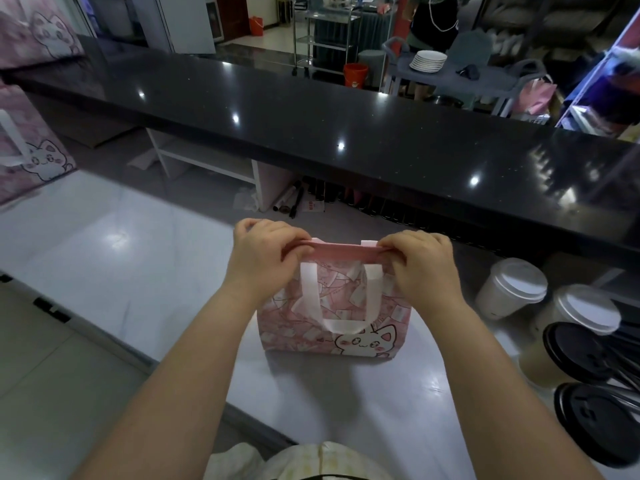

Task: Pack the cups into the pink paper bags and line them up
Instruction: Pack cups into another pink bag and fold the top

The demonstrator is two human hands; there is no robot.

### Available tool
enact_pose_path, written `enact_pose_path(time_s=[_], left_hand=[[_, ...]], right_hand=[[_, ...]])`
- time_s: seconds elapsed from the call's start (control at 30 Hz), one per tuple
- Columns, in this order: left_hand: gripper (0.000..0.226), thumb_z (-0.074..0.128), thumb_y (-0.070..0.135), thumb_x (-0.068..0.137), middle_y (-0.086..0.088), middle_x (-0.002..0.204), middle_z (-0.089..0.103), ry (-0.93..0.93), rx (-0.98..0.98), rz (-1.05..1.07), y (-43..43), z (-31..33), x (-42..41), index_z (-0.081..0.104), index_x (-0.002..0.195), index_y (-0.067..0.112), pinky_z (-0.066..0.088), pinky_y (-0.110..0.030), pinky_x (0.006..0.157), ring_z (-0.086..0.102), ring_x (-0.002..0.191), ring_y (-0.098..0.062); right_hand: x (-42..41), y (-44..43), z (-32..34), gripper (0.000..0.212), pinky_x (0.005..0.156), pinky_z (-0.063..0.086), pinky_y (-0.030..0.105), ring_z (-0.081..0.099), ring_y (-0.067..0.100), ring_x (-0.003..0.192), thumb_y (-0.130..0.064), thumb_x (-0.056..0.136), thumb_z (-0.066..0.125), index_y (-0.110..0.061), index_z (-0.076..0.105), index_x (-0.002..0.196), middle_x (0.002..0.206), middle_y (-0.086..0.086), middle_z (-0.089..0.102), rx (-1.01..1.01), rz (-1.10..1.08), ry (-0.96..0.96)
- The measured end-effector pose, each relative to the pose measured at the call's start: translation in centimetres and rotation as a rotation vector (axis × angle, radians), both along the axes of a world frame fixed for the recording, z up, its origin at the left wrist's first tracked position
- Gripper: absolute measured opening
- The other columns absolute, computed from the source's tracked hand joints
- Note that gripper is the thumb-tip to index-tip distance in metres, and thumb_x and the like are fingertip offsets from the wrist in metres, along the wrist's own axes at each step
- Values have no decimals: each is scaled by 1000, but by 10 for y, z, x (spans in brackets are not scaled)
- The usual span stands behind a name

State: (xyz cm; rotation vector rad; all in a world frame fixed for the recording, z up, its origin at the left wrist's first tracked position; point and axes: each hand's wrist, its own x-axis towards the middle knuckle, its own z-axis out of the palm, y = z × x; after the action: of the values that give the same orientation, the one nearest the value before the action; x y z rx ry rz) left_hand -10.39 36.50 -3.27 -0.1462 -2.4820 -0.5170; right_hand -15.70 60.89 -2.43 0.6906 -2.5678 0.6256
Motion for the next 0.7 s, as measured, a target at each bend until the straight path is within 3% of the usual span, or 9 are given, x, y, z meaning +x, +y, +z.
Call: enact_pose_path(time_s=[0.27,0.37,0.47,0.6,0.7], left_hand=[[2,73,18,85,11,81,69,-19,66,53,-12,-2,-1,72,86,20,28,-33,89,62,82,-15],[8,75,21,84,13,83,70,-41,96,19,-26,-2,3,74,91,22,40,-43,92,62,81,-15],[9,75,18,84,18,82,64,-69,162,18,-39,-4,8,75,92,20,49,-52,85,60,79,-13],[10,74,11,84,19,76,59,3,186,157,-34,-7,5,75,86,21,41,-39,90,56,76,-14],[10,74,16,84,19,81,64,60,247,159,-33,-12,6,77,92,22,43,-37,90,53,79,-4]], right_hand=[[-5,-7,2,16,89,25,28,62,18,90,-9,90,61,-18,74,94,91,-5,71,-14,-8,-16],[-10,5,4,16,97,38,38,62,17,92,-11,90,63,-21,74,96,91,-9,70,-48,-18,-70],[-11,14,1,19,86,51,50,62,18,87,-3,87,61,-17,73,91,83,-12,62,-153,-32,-139],[-12,9,-4,22,74,55,47,60,18,83,1,87,59,-15,74,89,81,-13,60,-215,-56,-91],[-15,9,-15,20,79,57,42,63,14,89,-6,91,62,-19,74,100,89,-16,62,-336,-70,-145]])
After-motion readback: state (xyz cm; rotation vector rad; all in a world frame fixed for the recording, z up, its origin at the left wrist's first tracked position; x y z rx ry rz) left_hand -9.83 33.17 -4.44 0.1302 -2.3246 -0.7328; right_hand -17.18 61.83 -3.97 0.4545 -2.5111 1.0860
